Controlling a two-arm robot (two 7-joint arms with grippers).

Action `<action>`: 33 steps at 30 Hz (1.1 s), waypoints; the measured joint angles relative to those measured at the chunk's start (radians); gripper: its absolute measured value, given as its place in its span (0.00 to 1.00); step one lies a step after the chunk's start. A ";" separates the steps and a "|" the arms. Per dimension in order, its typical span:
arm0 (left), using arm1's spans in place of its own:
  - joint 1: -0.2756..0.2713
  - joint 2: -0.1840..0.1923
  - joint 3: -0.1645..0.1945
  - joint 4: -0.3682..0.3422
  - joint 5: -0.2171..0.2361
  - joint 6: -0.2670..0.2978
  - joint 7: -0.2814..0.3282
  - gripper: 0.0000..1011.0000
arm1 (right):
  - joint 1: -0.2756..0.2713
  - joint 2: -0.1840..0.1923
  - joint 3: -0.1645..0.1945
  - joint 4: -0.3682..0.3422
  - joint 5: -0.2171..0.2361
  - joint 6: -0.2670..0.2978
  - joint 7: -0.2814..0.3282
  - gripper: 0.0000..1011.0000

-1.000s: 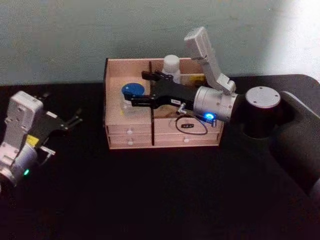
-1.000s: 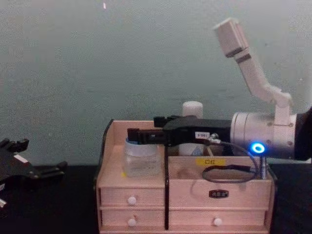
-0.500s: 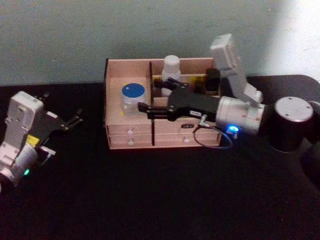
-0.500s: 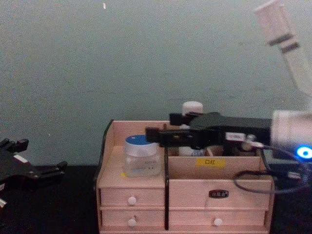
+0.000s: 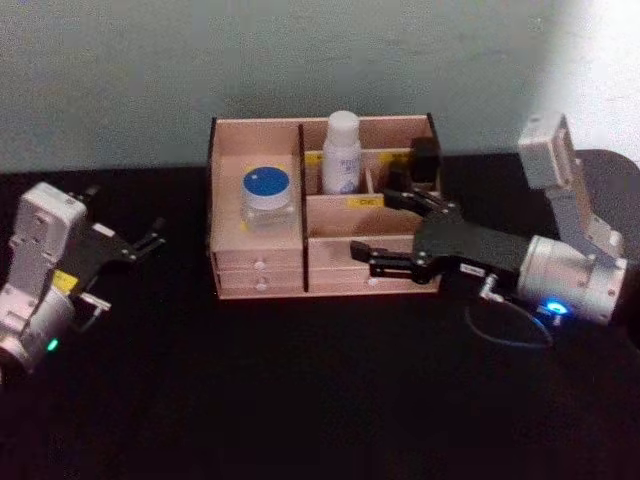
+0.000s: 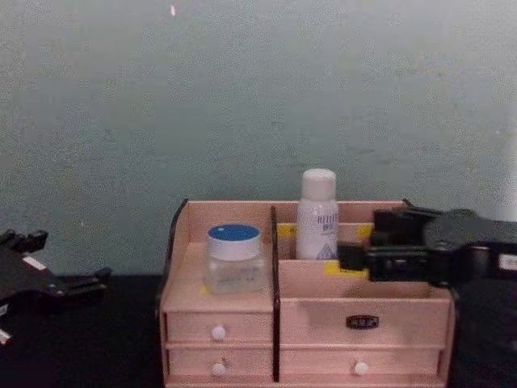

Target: Pick up the facial cleanser and watermelon frost from the table and place them into the tiered storage box.

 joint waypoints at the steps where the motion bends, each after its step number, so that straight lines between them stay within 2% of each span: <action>1: 0.000 0.000 0.000 0.000 0.000 0.000 0.000 0.99 | -0.024 0.018 0.013 -0.026 0.003 0.004 -0.022 0.99; 3: 0.000 0.000 0.000 0.000 0.000 0.000 0.000 0.99 | -0.049 0.033 0.029 -0.050 0.003 0.008 -0.052 0.99; 4: 0.000 0.000 0.000 0.000 0.000 0.000 0.000 0.99 | -0.075 0.048 0.049 -0.076 0.003 0.015 -0.088 0.99; 8: 0.000 0.000 0.000 0.000 0.000 0.000 0.000 0.99 | -0.128 0.066 0.091 -0.123 -0.002 0.036 -0.175 0.99; 10: 0.000 0.000 0.000 0.000 0.000 0.000 0.000 0.99 | -0.182 0.079 0.140 -0.171 -0.013 0.066 -0.265 0.99; 11: 0.000 0.000 0.000 0.000 0.000 0.000 0.000 0.99 | -0.194 0.081 0.153 -0.181 -0.016 0.074 -0.290 0.99; 13: 0.000 0.000 0.000 0.000 0.000 0.000 0.000 0.99 | -0.212 0.081 0.173 -0.193 -0.021 0.087 -0.334 0.99; 14: 0.000 0.000 0.000 0.000 0.000 0.000 0.000 0.99 | -0.231 0.075 0.198 -0.201 -0.027 0.102 -0.380 0.99; 16: 0.000 0.000 0.000 0.000 0.000 0.000 0.000 0.99 | -0.244 0.063 0.220 -0.202 -0.034 0.115 -0.430 0.99; 18: 0.000 0.000 0.000 0.000 0.000 0.000 0.000 0.99 | -0.253 0.046 0.239 -0.198 -0.047 0.127 -0.486 0.99; 19: 0.000 0.000 0.000 0.000 0.000 0.000 0.000 0.99 | -0.257 0.025 0.252 -0.186 -0.062 0.138 -0.540 0.99; 21: 0.000 0.000 0.000 0.000 0.000 0.000 0.000 0.99 | -0.254 -0.005 0.260 -0.158 -0.098 0.145 -0.611 0.99; 23: 0.000 0.000 0.000 0.000 0.000 0.000 0.000 0.99 | -0.246 -0.027 0.259 -0.135 -0.123 0.148 -0.649 0.99; 24: 0.000 0.000 0.000 0.000 0.000 0.000 0.000 0.99 | -0.235 -0.046 0.253 -0.110 -0.146 0.151 -0.680 0.99; 25: 0.000 0.000 0.000 0.000 0.000 0.000 0.000 0.99 | -0.235 -0.046 0.253 -0.110 -0.146 0.151 -0.680 0.99; 27: 0.000 0.000 0.000 0.000 0.000 0.000 0.000 0.99 | -0.210 -0.086 0.237 -0.055 -0.192 0.156 -0.732 0.99; 28: 0.000 0.000 0.000 0.000 0.000 0.000 0.000 0.99 | -0.210 -0.086 0.237 -0.055 -0.192 0.156 -0.732 0.99; 29: 0.000 0.000 0.000 0.000 0.000 0.000 0.000 0.99 | -0.195 -0.104 0.229 -0.024 -0.210 0.158 -0.751 0.99; 33: 0.000 0.000 0.000 0.000 0.000 0.000 0.000 0.99 | -0.157 -0.146 0.210 0.057 -0.237 0.160 -0.762 0.99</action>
